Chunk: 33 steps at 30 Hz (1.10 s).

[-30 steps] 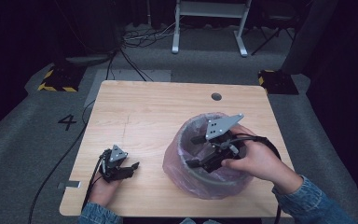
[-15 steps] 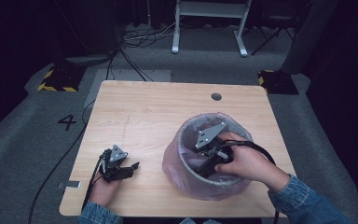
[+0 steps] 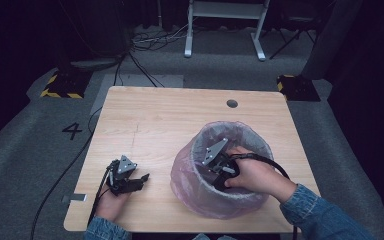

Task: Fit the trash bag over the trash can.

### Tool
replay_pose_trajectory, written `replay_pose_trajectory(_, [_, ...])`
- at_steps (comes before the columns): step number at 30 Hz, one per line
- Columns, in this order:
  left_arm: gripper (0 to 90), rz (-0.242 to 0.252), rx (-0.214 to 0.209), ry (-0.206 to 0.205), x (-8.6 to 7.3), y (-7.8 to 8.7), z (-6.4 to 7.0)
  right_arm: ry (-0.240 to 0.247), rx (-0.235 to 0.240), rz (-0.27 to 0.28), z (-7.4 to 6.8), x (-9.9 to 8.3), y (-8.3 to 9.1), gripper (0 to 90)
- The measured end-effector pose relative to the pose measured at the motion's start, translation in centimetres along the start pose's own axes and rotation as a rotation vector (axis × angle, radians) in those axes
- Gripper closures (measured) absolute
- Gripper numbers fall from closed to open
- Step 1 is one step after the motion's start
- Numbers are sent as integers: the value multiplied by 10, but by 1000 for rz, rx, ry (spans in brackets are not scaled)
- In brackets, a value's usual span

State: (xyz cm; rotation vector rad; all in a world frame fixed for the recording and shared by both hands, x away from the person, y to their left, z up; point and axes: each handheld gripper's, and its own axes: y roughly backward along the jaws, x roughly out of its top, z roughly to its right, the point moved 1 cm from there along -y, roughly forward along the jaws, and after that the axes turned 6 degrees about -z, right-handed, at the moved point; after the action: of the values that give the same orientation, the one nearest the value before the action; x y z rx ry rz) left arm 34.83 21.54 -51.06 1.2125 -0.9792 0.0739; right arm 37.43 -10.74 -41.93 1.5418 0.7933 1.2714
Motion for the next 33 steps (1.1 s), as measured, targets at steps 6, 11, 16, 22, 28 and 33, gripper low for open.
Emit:
replay_pose_trajectory(6, [367, 0, 0, 0, 0, 0, 0, -31, 1, 51, 2, 2, 14, 206])
replay_pose_trajectory(11, [367, 0, 0, 0, 0, 0, 0, -76, -12, 173, 6, 2, 46, 211])
replay_pose_trajectory(16, [366, 0, -1, 1, 0, 0, 0, -118, -34, 316, 11, 4, 79, 212])
replay_pose_trajectory(22, [366, -1, 1, -3, 0, 0, 0, -175, -57, 415, 17, 3, 104, 212])
replay_pose_trajectory(28, [366, -1, 2, -4, 0, 0, 0, -221, -107, 459, 23, -13, 123, 213])
replay_pose_trajectory(33, [365, -1, 2, -3, 0, 0, 0, -267, -146, 495, 29, -28, 136, 213])
